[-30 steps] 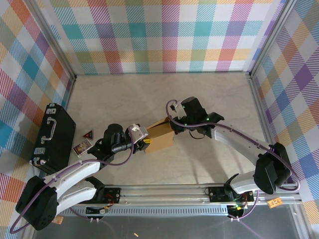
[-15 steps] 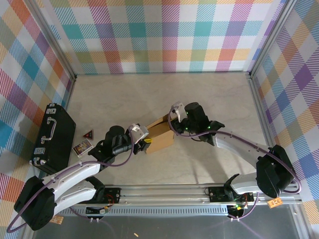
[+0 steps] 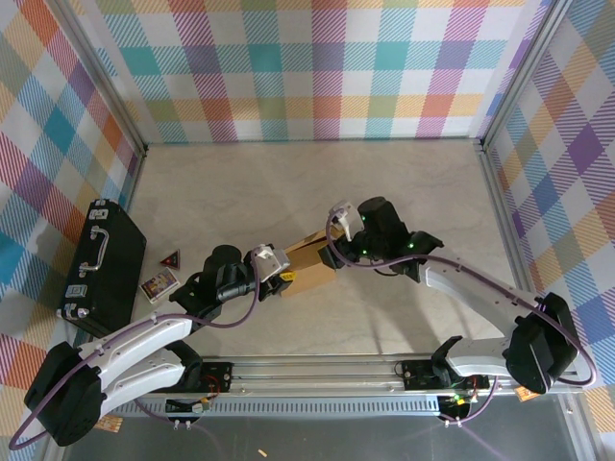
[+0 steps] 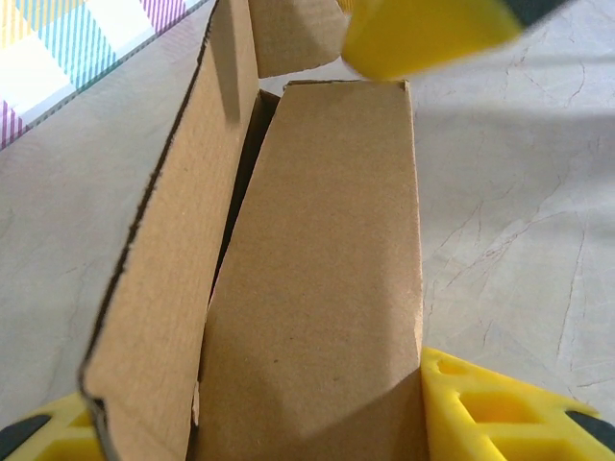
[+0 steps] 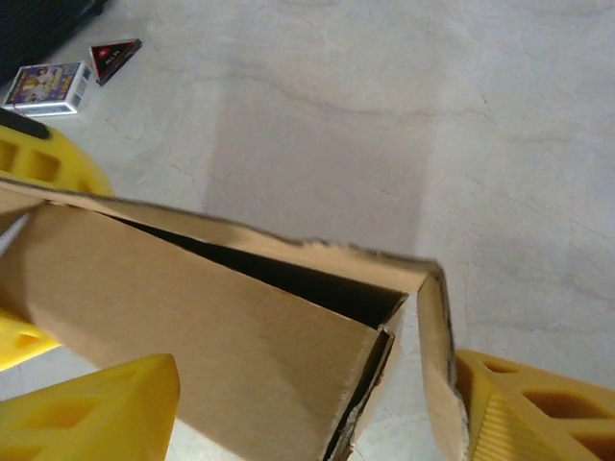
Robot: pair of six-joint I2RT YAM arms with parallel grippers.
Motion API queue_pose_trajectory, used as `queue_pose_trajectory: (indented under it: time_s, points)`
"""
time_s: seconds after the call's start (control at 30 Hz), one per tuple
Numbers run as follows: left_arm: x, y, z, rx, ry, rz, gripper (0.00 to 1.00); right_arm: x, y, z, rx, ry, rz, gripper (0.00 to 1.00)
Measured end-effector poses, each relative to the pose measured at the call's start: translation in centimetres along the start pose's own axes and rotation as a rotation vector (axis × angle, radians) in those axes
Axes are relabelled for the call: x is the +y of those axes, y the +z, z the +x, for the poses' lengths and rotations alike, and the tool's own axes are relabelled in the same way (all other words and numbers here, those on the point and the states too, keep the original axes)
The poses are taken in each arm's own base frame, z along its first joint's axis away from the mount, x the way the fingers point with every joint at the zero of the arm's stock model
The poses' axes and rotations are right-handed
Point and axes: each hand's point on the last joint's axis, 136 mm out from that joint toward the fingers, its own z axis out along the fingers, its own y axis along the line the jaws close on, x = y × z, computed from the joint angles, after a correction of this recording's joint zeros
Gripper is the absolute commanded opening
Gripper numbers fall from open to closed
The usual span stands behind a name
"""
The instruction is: Fold the paper box
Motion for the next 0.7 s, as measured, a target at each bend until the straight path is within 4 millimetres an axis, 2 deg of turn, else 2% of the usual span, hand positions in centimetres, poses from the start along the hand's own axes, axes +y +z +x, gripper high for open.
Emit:
queue_pose_trajectory:
  time_s: [0.13,0.23,0.3,0.4,0.5,0.6,0.7]
  points:
    - [-0.1,-0.1,0.0,0.002,0.011,0.005,0.38,-0.2,-2.3,-2.6,0.001,-0.019,0.022,0.62]
    - [-0.1,-0.1,0.0,0.002,0.014,0.005,0.38,-0.5,-4.0,-3.8,0.030,-0.038,0.037,0.59]
    - [-0.1,-0.1,0.0,-0.001,0.016,0.005,0.38,-0.9,-4.3,-4.1,0.057,-0.055,0.046,0.49]
    - [-0.2,-0.2,0.0,0.000,0.016,0.006,0.38,-1.6,-4.0,-3.0,0.130,-0.065,0.058,0.43]
    - [-0.2,-0.2,0.0,0.000,0.019,0.007,0.38,-1.9,-3.1,-0.9,0.227,-0.070,0.045,0.38]
    - [-0.2,-0.2,0.0,0.000,0.020,0.007,0.38,-1.9,-2.1,0.8,0.308,-0.066,0.018,0.37]
    - [-0.2,-0.2,0.0,0.001,0.023,0.008,0.38,-2.1,-1.2,1.3,0.353,-0.070,0.009,0.41]
